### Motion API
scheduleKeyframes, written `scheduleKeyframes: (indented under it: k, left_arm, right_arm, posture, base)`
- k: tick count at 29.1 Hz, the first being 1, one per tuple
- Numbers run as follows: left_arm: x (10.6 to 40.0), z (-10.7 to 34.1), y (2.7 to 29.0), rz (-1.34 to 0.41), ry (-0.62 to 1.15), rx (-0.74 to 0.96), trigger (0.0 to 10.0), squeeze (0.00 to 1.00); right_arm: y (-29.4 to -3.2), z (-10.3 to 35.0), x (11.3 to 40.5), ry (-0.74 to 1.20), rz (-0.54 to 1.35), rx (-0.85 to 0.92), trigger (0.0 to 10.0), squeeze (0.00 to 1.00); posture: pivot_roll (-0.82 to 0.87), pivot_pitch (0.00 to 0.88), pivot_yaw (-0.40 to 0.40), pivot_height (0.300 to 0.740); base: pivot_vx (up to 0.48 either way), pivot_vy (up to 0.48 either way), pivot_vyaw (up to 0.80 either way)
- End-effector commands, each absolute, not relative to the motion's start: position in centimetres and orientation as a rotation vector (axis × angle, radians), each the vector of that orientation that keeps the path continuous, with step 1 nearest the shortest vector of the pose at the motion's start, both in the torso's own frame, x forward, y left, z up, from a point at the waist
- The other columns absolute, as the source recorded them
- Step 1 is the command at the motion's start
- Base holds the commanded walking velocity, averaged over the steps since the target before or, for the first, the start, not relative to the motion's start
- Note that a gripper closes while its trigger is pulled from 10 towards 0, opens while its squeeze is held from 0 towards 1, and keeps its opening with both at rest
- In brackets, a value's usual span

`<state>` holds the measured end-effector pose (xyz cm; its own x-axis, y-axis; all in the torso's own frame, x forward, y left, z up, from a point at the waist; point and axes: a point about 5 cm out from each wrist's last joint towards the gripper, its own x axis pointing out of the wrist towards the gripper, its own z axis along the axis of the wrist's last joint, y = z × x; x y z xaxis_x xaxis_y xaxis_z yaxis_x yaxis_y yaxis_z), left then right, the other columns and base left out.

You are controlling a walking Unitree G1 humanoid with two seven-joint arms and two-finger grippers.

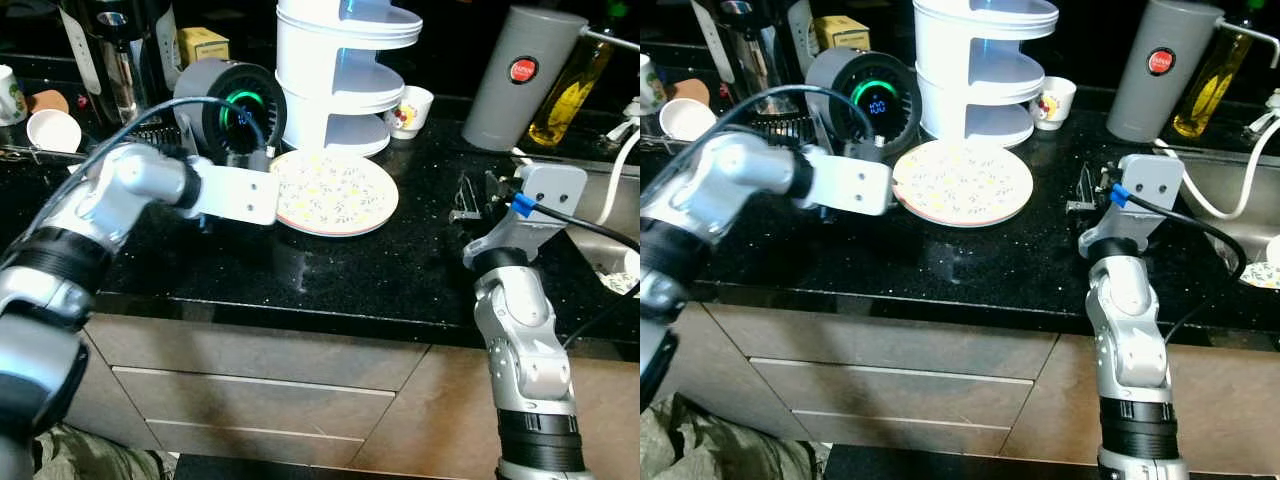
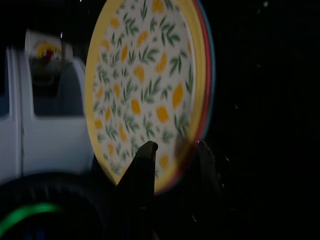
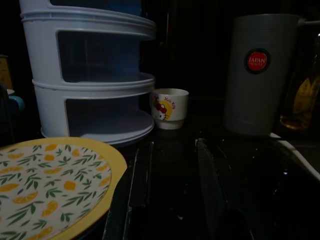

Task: Kitchen organization

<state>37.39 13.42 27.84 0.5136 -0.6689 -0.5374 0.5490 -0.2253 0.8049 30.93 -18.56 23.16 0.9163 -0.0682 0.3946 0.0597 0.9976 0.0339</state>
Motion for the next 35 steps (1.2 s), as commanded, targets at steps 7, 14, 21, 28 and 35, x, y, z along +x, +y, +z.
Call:
scheduleKeyframes:
  k: [7,14,21,28,35]
  left_arm:
    - [37.8,27.1,11.6,-1.199,-0.143,1.511,10.0,0.01]
    - [38.3,25.3,11.9,-1.202,-0.089,1.584,10.0,0.0]
    - [39.4,23.9,11.8,-1.024,-0.1,1.683,9.4,0.0]
    - [40.4,24.3,11.8,-0.808,-0.211,1.715,0.0,0.0]
    - [40.5,29.9,11.7,-0.609,-0.492,1.636,0.0,0.0]
  right_arm:
    - [-17.9,22.6,29.9,-0.392,-0.071,0.006,10.0,0.0]
    - [-18.2,22.3,29.4,-0.382,-0.101,0.007,10.0,0.0]
    - [-18.5,22.4,29.3,-0.385,-0.12,0.004,10.0,0.0]
    - [-18.5,22.4,29.2,-0.384,-0.132,0.013,10.0,0.0]
    - [-18.5,22.4,29.4,-0.388,-0.136,0.021,10.0,0.0]
  posture:
    - [0.05,0.056,0.01,0.74]
    - [0.03,0.056,0.029,0.74]
    - [0.02,0.053,0.032,0.74]
    - [0.03,0.051,0.036,0.74]
    - [0.05,0.045,0.031,0.74]
  base:
    - [0.0,0.0,0.0]
    - [0.0,0.0,0.0]
    - [0.0,0.0,0.0]
    - [0.0,0.0,0.0]
    - [0.0,0.0,0.0]
